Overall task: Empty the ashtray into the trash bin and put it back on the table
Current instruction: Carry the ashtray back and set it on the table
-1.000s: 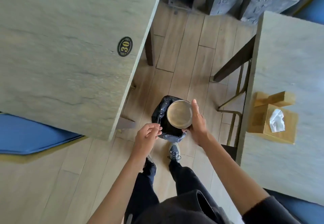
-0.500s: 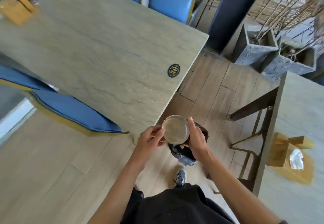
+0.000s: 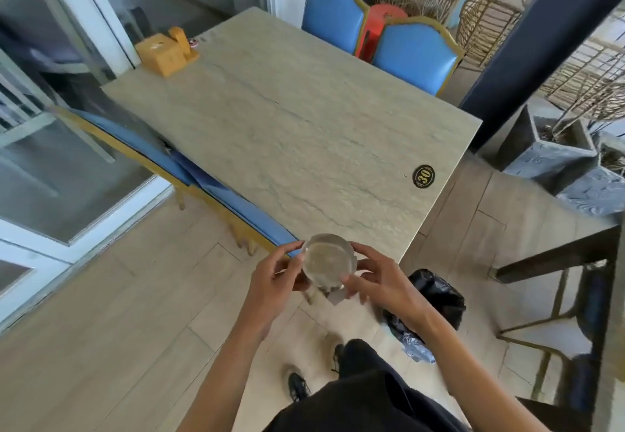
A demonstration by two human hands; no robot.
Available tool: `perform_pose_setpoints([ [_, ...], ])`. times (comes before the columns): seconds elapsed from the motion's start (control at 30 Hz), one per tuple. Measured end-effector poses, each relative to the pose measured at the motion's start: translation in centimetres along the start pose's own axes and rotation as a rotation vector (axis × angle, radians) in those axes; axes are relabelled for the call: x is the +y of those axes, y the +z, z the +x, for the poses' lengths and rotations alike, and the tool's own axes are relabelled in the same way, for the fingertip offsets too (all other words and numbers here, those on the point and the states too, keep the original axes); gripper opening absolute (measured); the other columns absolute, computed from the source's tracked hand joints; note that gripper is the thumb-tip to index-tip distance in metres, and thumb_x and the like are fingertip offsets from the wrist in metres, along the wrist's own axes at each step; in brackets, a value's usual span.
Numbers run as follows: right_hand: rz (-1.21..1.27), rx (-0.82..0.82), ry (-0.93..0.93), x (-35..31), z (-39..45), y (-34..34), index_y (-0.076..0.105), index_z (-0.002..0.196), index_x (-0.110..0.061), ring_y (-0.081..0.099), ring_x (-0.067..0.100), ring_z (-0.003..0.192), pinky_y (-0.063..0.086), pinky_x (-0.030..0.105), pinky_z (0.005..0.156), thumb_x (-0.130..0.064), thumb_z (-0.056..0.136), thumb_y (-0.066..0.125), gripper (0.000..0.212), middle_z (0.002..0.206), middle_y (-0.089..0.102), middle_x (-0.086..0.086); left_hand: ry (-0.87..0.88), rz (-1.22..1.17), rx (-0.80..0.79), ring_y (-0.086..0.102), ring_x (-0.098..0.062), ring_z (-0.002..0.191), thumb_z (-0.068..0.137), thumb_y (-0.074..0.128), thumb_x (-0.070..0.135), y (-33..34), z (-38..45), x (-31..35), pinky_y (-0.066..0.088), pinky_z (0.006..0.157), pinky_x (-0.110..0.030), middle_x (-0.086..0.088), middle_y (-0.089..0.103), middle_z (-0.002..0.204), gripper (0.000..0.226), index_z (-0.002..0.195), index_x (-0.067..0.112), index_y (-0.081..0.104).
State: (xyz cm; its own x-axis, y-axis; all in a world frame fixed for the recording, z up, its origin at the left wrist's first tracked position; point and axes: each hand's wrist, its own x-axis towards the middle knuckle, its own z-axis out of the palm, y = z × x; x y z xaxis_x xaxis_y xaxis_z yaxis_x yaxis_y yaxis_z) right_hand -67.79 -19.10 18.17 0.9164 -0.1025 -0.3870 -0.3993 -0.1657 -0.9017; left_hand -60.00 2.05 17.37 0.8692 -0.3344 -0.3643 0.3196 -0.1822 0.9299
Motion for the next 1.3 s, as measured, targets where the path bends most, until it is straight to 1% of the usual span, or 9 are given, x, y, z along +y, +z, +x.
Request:
perform_pose_setpoints([
  [0.13,-0.235,-0.06,-0.067,-1.7,3.9,3.2,0.036,0.145,-0.04,0.067,0.012,0.103,0.058,0.027,0.079,-0.051,0.06,0.094,0.104,0.126,0.061,-0.011,0.011,0.008,0.025,0.075,-0.016,0.092,0.096,0.063,0.029,-4.0,2.0,1.2,0.064,0.075,-0.038,-0.002,0.074,0.108,0.028,0.124,0.029,0.066],
  [0.3,-0.31,0.053,-0.214,-3.7,9.2,6.6,0.039,0.139,-0.038,0.054,-0.01,0.112,0.044,0.004,0.082,-0.042,0.06,0.095,0.097,0.13,0.056,-0.017,0.018,0.066,0.019,0.076,-0.015,0.089,0.098,0.06,0.028,-7.7,5.4,2.4,0.064,0.078,-0.038,-0.004,0.074,0.107,0.027,0.124,0.031,0.064],
  [0.5,-0.277,0.145,-0.266,-5.6,15.6,8.6,0.041,0.132,-0.04,0.055,-0.009,0.111,0.049,0.014,0.088,-0.044,0.057,0.095,0.093,0.126,0.058,-0.018,0.061,0.222,-0.056,0.072,-0.011,0.1,0.096,0.06,0.037,-11.7,11.8,4.1,0.061,0.088,-0.042,0.006,0.072,0.113,0.03,0.126,0.037,0.06],
  [0.63,-0.244,0.214,-0.281,-6.6,19.1,8.1,0.044,0.133,-0.037,0.053,-0.019,0.108,0.043,0.003,0.084,-0.04,0.056,0.097,0.093,0.124,0.06,-0.016,0.068,0.415,-0.237,0.065,-0.002,0.108,0.073,0.077,0.058,-12.9,15.6,6.7,0.057,0.089,-0.024,0.015,0.057,0.13,0.076,0.138,0.038,0.043],
  [0.73,-0.235,0.252,-0.264,-7.1,21.3,7.4,0.047,0.136,-0.027,0.052,-0.022,0.107,0.041,0.0,0.082,-0.038,0.056,0.098,0.095,0.126,0.062,-0.011,0.117,0.544,-0.301,0.055,0.005,0.113,0.063,0.087,0.053,-12.7,18.5,8.2,0.045,0.082,-0.004,0.017,0.045,0.137,0.1,0.145,0.034,0.032],
  [0.8,-0.211,0.288,-0.24,-7.7,22.2,6.9,0.046,0.134,-0.034,0.054,-0.019,0.107,0.042,0.001,0.08,-0.041,0.057,0.097,0.093,0.123,0.06,-0.02,0.208,0.61,-0.309,0.047,0.0,0.122,0.062,0.089,0.05,-12.2,20.5,8.8,0.039,0.086,0.0,0.015,0.041,0.14,0.106,0.147,0.031,0.03],
  [1.0,-0.254,0.338,-0.202,-8.5,24.1,4.4,0.046,0.136,-0.043,0.06,-0.006,0.092,0.047,0.01,0.067,-0.046,0.06,0.094,0.09,0.111,0.059,-0.034,0.229,0.677,-0.524,0.045,-0.004,0.13,0.054,0.091,0.057,-11.3,27.3,10.5,0.051,0.102,-0.03,0.018,0.039,0.144,0.115,0.148,0.039,0.027],
  [1.13,-0.317,0.341,-0.148,-8.2,25.9,3.0,0.046,0.14,-0.044,0.061,0.0,0.085,0.046,0.011,0.064,-0.042,0.065,0.092,0.088,0.108,0.063,-0.025,0.298,0.739,-0.675,0.04,-0.002,0.133,0.056,0.093,0.048,-10.2,31.6,11.5,0.042,0.11,-0.031,0.016,0.039,0.145,0.115,0.148,0.038,0.026],
  [1.3,-0.335,0.424,-0.109,-8.3,30.2,2.8,0.038,0.149,-0.04,0.061,0.005,0.086,0.051,0.019,0.065,-0.038,0.073,0.088,0.091,0.113,0.064,-0.014,0.438,0.78,-0.747,0.042,-0.002,0.131,0.053,0.093,0.05,-9.7,38.4,12.4,0.041,0.109,-0.026,0.013,0.042,0.142,0.112,0.144,0.034,0.03],
])
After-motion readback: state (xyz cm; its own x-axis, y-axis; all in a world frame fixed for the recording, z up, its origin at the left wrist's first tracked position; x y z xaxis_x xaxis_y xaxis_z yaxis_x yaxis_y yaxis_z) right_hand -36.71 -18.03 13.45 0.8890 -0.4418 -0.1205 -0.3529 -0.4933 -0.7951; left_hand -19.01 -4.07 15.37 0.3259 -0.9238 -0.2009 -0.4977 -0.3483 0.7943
